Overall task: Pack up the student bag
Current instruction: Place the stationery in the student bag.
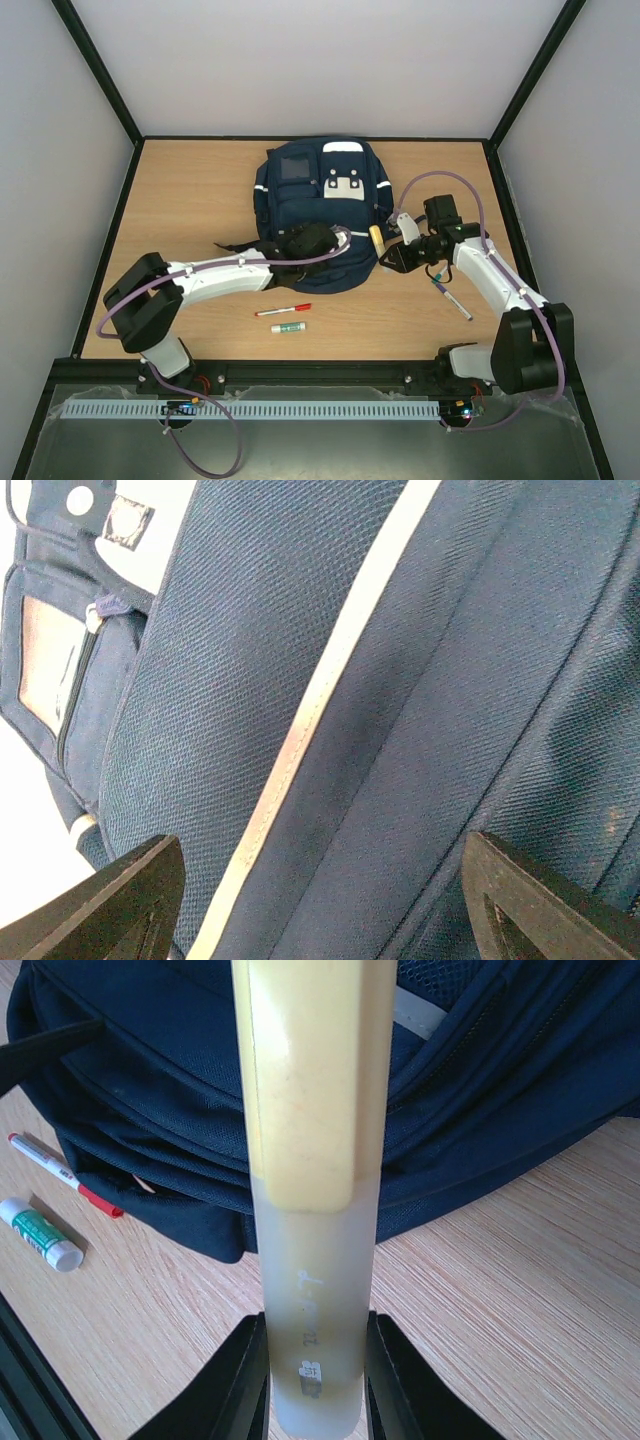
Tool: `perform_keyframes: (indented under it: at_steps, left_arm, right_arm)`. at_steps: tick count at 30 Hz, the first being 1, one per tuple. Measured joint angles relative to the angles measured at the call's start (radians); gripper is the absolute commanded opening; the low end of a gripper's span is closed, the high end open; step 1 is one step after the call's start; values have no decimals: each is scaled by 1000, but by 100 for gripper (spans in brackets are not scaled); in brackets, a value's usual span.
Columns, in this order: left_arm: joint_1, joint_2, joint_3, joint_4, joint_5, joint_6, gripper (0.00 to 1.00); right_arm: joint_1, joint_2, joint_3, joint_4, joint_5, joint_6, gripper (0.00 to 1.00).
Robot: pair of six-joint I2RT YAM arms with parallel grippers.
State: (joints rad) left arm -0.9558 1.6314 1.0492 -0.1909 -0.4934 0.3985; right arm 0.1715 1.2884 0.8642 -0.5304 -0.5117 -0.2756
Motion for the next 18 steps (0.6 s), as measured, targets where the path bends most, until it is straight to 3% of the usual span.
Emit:
perform_keyframes:
  at_steps: [9,18]
  left_arm:
    - [-9,11,-39,74,14,97,80]
    - [-10,63,-40,180,-63,167,65]
  right_arm:
    - [0,5,0,6,0,0,17]
    - [0,15,0,6,2,0,17]
